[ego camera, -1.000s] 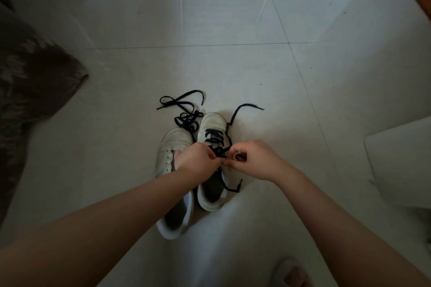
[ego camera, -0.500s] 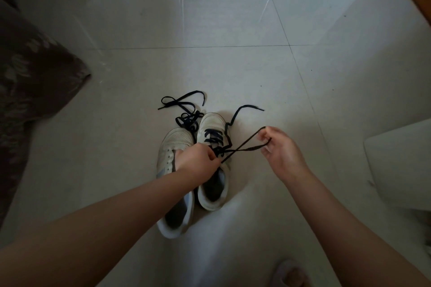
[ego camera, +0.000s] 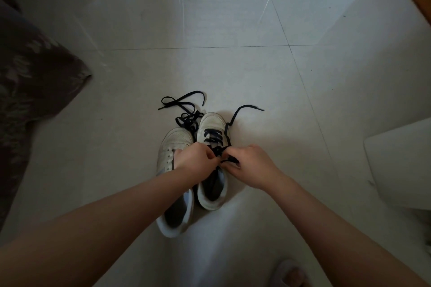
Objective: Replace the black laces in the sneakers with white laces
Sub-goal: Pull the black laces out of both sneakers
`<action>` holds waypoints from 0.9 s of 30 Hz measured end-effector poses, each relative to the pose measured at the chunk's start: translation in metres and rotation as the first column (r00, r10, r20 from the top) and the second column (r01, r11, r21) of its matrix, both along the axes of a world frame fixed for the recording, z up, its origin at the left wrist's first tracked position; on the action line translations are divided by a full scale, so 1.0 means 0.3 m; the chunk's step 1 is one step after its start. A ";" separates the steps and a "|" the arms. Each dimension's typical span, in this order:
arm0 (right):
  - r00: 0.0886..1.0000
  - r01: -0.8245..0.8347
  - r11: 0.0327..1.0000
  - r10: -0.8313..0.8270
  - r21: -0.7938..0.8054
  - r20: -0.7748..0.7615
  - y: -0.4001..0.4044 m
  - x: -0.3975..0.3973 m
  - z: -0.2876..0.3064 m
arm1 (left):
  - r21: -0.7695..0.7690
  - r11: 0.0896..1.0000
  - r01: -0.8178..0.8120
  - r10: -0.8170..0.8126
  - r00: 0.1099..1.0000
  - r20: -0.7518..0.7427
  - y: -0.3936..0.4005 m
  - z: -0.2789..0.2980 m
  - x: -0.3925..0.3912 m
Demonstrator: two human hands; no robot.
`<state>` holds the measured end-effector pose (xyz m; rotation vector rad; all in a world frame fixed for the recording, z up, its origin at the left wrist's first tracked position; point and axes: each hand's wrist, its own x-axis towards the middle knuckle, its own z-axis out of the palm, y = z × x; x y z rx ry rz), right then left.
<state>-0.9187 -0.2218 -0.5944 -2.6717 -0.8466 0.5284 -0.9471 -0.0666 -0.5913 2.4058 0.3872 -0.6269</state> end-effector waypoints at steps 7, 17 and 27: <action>0.985 0.119 0.984 -0.101 0.133 -0.137 -0.021 0.017 0.002 | 0.014 1.000 0.010 -0.011 1.000 0.009 0.002 -0.006 0.000; 0.732 0.670 0.681 -0.538 0.297 -0.418 -0.124 0.109 0.054 | -0.028 0.999 0.039 -0.037 0.997 0.074 0.015 -0.025 -0.015; 0.903 0.407 0.906 -0.382 0.111 -0.196 -0.030 0.045 0.006 | -0.195 0.966 -0.169 0.200 0.968 0.153 0.077 -0.055 -0.043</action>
